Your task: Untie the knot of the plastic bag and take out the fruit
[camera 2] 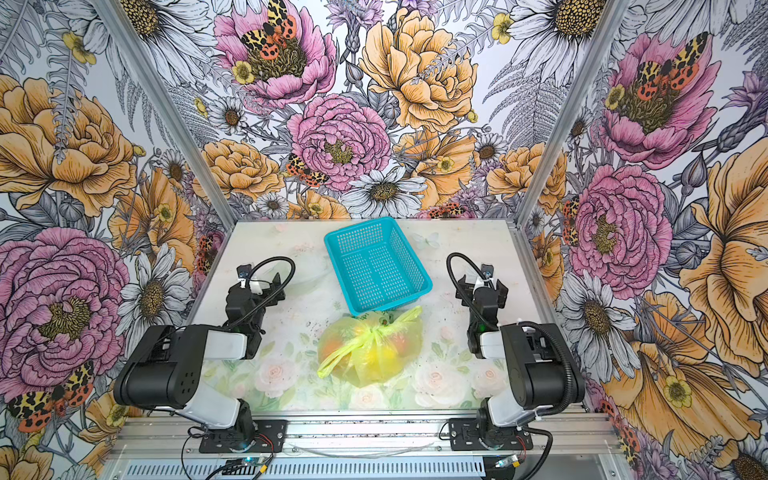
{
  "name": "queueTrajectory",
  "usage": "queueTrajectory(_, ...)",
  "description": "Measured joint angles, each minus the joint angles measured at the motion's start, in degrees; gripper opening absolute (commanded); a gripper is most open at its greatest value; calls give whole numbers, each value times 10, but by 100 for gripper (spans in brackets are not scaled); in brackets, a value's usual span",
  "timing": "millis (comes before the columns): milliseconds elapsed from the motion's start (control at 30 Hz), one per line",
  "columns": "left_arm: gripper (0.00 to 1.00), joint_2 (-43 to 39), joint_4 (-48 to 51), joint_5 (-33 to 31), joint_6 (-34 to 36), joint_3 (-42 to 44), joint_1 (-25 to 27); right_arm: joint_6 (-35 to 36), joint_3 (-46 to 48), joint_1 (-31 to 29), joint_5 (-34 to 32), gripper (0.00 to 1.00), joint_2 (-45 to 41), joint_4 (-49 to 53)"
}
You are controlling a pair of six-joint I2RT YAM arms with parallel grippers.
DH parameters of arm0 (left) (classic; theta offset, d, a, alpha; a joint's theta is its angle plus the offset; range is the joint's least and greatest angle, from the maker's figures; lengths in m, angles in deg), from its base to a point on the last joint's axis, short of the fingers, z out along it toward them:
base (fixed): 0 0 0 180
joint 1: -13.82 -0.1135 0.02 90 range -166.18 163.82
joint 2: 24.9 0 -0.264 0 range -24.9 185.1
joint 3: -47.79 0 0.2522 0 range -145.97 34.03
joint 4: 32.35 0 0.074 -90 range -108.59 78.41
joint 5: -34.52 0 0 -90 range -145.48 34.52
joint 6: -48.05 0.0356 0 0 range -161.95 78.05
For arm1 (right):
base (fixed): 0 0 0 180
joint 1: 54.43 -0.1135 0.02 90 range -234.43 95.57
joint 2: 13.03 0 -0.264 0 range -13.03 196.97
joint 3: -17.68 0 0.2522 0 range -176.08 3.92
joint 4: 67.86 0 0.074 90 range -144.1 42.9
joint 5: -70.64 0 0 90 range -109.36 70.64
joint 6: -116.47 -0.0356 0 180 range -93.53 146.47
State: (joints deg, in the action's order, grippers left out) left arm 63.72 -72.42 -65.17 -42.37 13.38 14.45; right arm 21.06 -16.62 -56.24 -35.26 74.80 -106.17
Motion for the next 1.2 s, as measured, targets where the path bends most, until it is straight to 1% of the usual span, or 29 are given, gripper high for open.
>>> queueTrajectory(233,99,0,0,0,0,0,0,0,0,0,0,100,-2,1)
queueTrajectory(300,99,0,0,0,0,0,0,0,1,0,-2,100,-20,21)
queueTrajectory(367,99,0,0,0,1,0,0,0,6,0,-2,99,-57,39)
queueTrajectory(467,99,-13,17,1,11,0,4,-4,16,-4,-10,100,-136,64)
queueTrajectory(567,99,-89,95,-18,14,-4,28,-26,30,-5,-12,99,-231,100)
queueTrajectory(633,99,-164,198,-19,-15,-34,37,-52,54,-5,-5,100,-303,103)
queueTrajectory(667,99,-194,241,-5,-30,-54,32,-70,68,-5,1,99,-337,108)
queueTrajectory(700,99,-226,281,28,-52,-76,19,-94,83,-3,12,99,-381,123)
queueTrajectory(767,99,-280,306,128,-91,-97,-23,-137,93,6,40,99,-462,180)
queueTrajectory(833,99,-326,317,232,-132,-99,-60,-184,89,16,79,100,-549,250)
queueTrajectory(933,99,-371,359,349,-178,-99,-70,-224,78,26,155,99,-644,331)
queueTrajectory(967,99,-382,371,370,-193,-99,-70,-236,76,26,176,99,-665,350)
queueTrajectory(1000,99,-397,385,389,-210,-98,-70,-250,75,26,203,99,-692,369)
queueTrajectory(1033,99,-416,399,390,-235,-96,-70,-263,75,26,224,100,-714,387)
queueTrajectory(1133,99,-472,436,358,-301,-87,-72,-310,73,26,265,99,-759,438)
queueTrajectory(1200,99,-515,456,340,-330,-76,-81,-335,72,26,287,99,-771,462)
